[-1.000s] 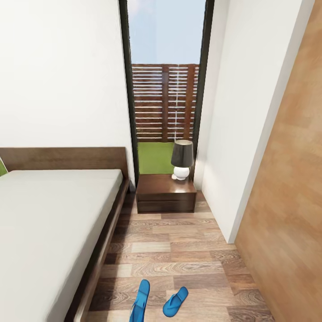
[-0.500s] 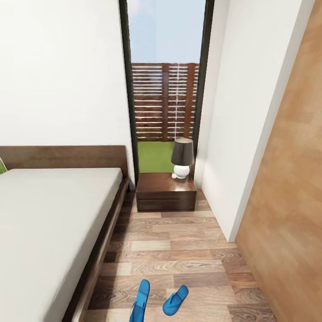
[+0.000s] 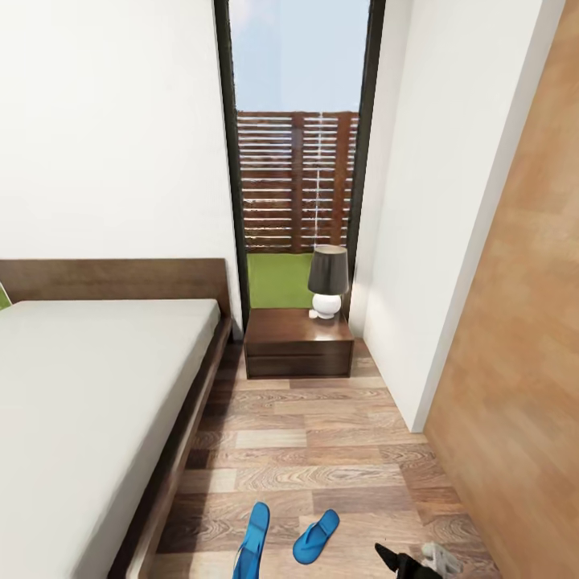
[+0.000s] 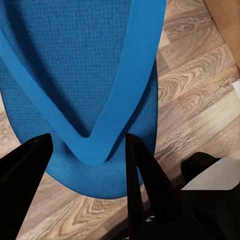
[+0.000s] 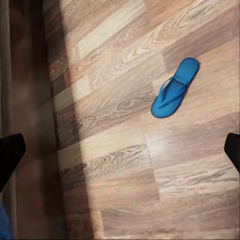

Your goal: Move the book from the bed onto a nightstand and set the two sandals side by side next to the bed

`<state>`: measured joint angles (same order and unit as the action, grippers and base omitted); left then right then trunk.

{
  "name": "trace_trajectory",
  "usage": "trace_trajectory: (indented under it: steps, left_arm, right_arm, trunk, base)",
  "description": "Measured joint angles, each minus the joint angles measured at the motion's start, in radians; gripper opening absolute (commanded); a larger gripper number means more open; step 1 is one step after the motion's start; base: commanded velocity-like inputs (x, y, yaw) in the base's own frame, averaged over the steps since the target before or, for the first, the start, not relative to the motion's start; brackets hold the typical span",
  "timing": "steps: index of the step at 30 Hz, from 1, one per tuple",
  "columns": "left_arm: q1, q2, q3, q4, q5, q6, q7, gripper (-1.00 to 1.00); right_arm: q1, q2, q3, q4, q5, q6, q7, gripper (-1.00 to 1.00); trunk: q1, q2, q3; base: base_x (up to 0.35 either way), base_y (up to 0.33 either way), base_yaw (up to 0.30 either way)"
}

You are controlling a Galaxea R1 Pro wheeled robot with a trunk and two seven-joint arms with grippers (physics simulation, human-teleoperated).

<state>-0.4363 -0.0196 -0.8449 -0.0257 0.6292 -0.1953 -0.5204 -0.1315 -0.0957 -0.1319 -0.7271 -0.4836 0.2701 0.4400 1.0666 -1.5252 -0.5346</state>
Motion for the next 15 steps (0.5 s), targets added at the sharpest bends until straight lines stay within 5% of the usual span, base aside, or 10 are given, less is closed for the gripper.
trace_trajectory:
  steps: [2,6,10,15]
  left_arm:
    - [0.0,0.0,0.0,0.0,0.0,0.0,0.0,-1.0]
    - [0.0,0.001,0.002,0.001,0.001,-0.001,0.0,-1.0]
    - [0.0,0.001,0.002,0.001,0.0,-0.001,0.0,-1.0]
    - [0.0,0.002,0.003,-0.001,0.0,-0.003,0.0,-1.0]
  right_arm:
    - [-0.006,0.068,0.0,-0.032,0.034,0.062,-0.119,1.0]
    - [-0.036,0.113,0.002,-0.055,0.044,0.084,-0.162,1.0]
    - [-0.181,0.134,0.002,-0.076,0.036,0.129,-0.214,1.0]
    - [-0.261,0.14,0.002,-0.08,0.029,0.214,-0.356,1.0]
  trunk:
    - [0.008,-0.014,-0.006]
    - [0.023,-0.042,-0.019]
    - [0.038,-0.07,-0.031]
    - [0.058,-0.105,-0.047]
  base:
    - [0.0,0.0,0.0]
    - [0.0,0.0,0.0]
    - [0.0,0.0,0.0]
    - [0.0,0.0,0.0]
